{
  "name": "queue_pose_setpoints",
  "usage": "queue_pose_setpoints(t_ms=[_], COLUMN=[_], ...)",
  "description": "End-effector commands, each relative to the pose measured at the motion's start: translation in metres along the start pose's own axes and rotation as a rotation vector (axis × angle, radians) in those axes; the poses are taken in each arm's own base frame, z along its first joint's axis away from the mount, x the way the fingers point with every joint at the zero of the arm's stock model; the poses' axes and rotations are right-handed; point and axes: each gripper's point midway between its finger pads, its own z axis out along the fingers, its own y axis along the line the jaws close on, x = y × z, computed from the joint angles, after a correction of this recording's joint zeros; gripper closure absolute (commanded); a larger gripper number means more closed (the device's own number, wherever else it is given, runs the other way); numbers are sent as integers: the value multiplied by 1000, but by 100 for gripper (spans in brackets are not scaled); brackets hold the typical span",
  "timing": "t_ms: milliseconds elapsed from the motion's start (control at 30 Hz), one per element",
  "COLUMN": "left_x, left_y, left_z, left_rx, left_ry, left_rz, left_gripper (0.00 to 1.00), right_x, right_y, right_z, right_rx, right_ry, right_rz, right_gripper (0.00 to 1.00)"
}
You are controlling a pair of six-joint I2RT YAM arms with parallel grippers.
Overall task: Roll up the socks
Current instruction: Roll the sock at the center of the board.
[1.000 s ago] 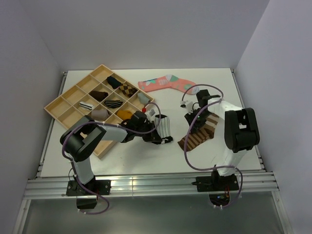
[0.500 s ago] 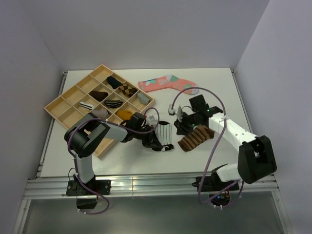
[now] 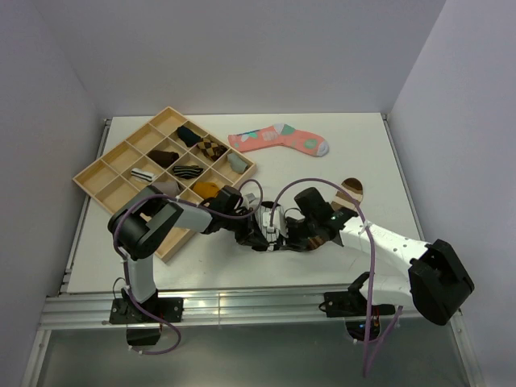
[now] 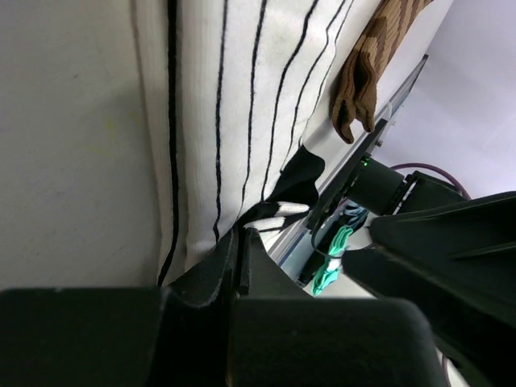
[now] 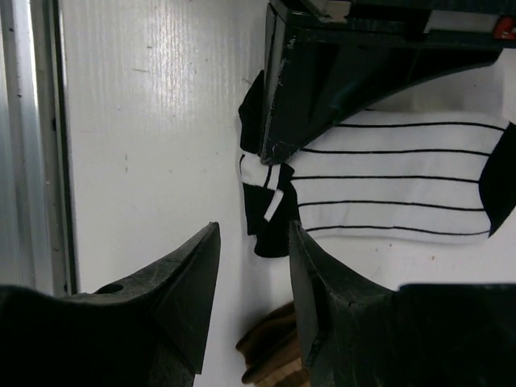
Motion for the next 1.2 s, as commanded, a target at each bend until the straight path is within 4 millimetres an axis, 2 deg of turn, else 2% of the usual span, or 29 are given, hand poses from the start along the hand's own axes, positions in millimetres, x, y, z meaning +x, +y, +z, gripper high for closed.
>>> queue_pose_setpoints(t_ms=[0,167,433,767,1100,1133,1167], left_x=[1,1,2,1,1,1,1], left_y=[5,6,4,2,-2,-3,-5], left_z=[4,5,7,8,5,4,4], left_rx=[-14,-11,1,7,16,24,28], left_ry=[17,21,35,50,59,59,58], left_rz=[-38,-48,-46,-39,-27,-25,-23], left_gripper=[100,100,99,99,99,100,100], right_x=[-7,3,7,20,27,28,27], right_y=[-6,-8,-9,5,11,12,10], right_z=[8,22,30,42,50,53,53], right_rx=[59,104,143,117,83,78,80], right_ry=[-13,33,94,161,226,236,239], right_rz=[-96,-145,-210,-279,-299,-296,-289], right_gripper=[53,52,53,55,62,64,70])
